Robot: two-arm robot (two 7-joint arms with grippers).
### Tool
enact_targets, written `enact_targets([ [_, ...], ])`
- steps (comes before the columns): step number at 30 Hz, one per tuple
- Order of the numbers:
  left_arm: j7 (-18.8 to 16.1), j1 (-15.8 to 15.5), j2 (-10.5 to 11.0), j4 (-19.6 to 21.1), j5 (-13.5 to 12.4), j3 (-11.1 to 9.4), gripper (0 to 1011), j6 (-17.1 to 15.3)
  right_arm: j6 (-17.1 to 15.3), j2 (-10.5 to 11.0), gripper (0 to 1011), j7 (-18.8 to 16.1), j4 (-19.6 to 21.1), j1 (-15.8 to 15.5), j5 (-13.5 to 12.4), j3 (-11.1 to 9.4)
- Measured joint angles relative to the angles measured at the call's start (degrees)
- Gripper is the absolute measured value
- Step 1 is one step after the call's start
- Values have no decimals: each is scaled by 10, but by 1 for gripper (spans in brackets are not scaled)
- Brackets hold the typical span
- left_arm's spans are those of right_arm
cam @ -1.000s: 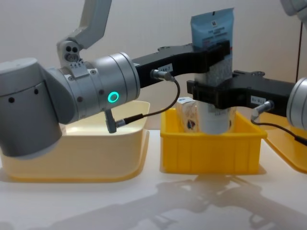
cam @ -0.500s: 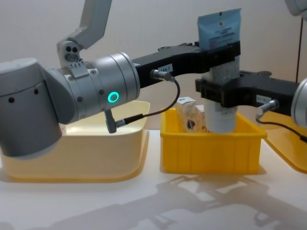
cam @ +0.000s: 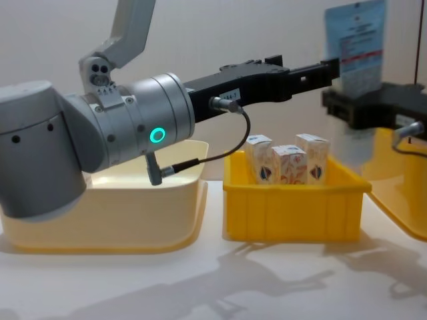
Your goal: Bimanual collaborative sorting of washing and personal care products
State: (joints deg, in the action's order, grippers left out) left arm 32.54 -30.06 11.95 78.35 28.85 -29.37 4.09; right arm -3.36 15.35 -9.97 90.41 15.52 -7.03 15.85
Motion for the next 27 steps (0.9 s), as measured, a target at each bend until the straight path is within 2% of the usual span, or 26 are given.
enact_targets([
  [17,0,0,0,0,0,0,1000,0,86,-21,440,87,-35,31,31,-65],
  [27,0,0,0,0,0,0,1000,0,94,-31,440,139,-55,47,58,-93],
])
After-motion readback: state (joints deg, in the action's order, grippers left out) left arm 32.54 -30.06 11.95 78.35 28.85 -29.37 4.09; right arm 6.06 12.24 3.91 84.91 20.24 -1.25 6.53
